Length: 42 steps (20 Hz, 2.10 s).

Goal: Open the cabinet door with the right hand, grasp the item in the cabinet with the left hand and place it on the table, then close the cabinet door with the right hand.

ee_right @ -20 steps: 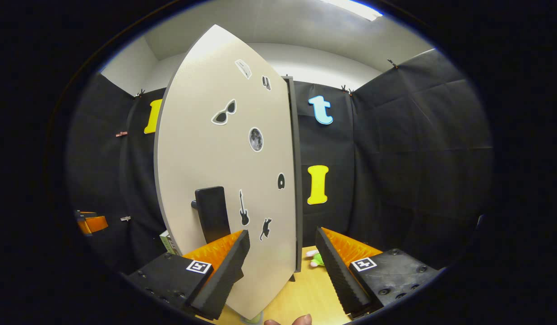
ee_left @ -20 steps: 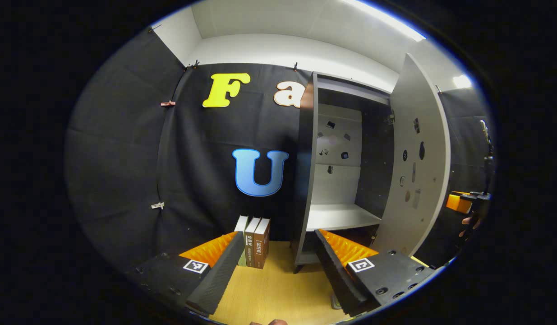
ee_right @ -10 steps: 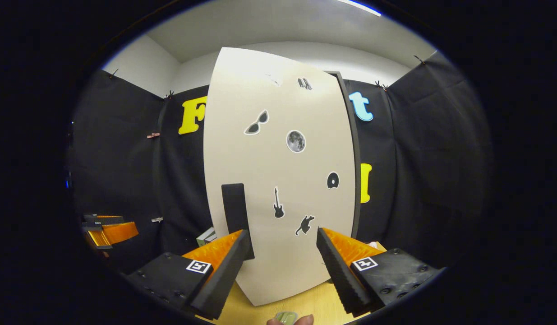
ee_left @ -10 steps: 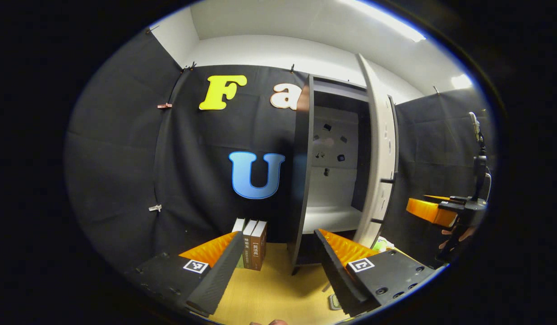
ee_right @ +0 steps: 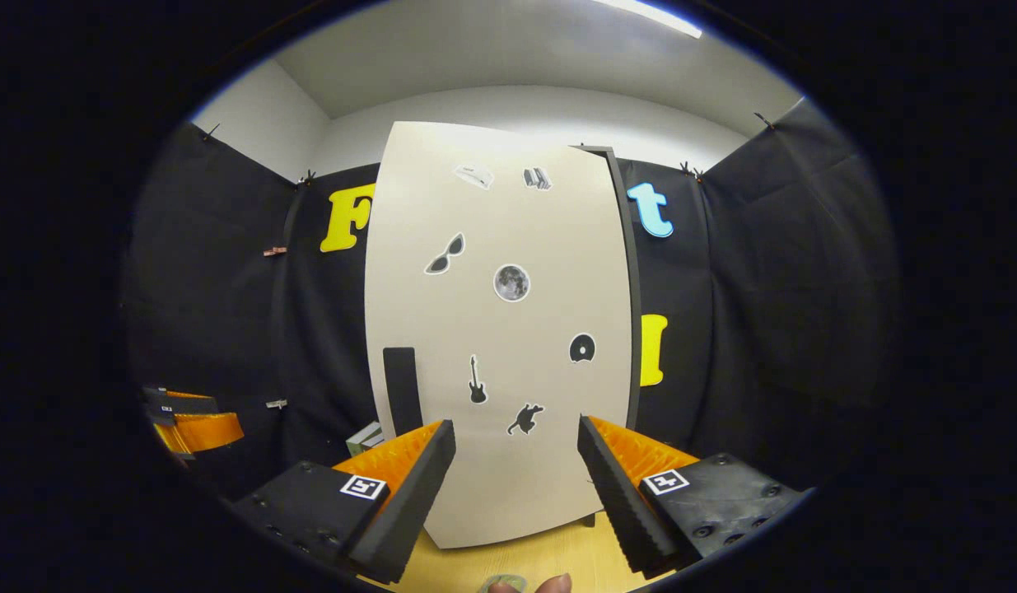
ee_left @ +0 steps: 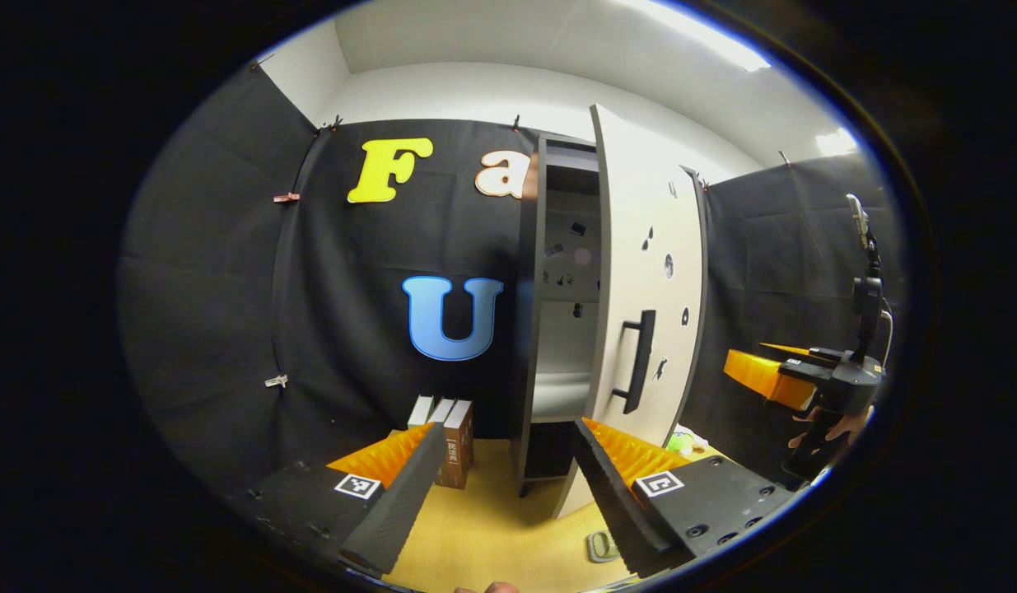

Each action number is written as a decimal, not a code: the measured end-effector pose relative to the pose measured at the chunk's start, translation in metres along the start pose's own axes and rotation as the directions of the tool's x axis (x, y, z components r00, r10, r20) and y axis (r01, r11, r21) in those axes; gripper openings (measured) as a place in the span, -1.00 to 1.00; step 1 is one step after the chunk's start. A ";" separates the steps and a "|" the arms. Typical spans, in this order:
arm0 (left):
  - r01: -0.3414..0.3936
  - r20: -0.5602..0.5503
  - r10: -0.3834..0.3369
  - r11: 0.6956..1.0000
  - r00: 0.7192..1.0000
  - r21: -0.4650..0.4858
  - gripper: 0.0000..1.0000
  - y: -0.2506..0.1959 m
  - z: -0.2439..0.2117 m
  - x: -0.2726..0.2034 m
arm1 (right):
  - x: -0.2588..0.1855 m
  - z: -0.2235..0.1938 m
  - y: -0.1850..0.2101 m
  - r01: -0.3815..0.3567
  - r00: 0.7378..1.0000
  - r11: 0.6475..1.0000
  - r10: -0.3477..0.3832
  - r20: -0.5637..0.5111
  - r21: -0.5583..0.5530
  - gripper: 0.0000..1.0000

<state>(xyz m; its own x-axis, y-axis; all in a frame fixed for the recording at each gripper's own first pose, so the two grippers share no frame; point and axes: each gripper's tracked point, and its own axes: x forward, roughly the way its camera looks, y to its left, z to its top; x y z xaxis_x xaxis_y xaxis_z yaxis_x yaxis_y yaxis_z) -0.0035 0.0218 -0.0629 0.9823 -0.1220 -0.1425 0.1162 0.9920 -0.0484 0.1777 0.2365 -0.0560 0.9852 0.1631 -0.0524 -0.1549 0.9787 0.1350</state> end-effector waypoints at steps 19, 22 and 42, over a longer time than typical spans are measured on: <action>-0.047 0.010 0.047 0.999 0.999 -0.005 0.94 -0.011 0.008 -0.006 | -0.011 0.014 -0.008 -0.027 0.999 0.999 0.028 0.033 -0.036 0.93; -0.040 0.015 0.040 0.999 0.999 -0.001 0.93 -0.011 0.011 0.000 | -0.012 0.016 -0.006 -0.028 0.999 0.999 0.030 0.044 -0.036 0.94; 0.051 0.064 -0.050 0.999 0.997 -0.012 0.94 -0.033 0.022 0.015 | -0.029 0.030 -0.030 0.056 0.993 0.998 -0.053 0.104 -0.029 0.93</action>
<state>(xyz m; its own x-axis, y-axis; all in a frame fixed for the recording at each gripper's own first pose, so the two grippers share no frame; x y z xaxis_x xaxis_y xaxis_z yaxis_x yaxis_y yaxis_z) 0.0103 -0.0124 -0.0412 0.9826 -0.1692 -0.0761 0.1642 0.9841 -0.0679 0.1560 0.1989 -0.0284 0.9943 0.0976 0.0433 -0.1016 0.9895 0.1031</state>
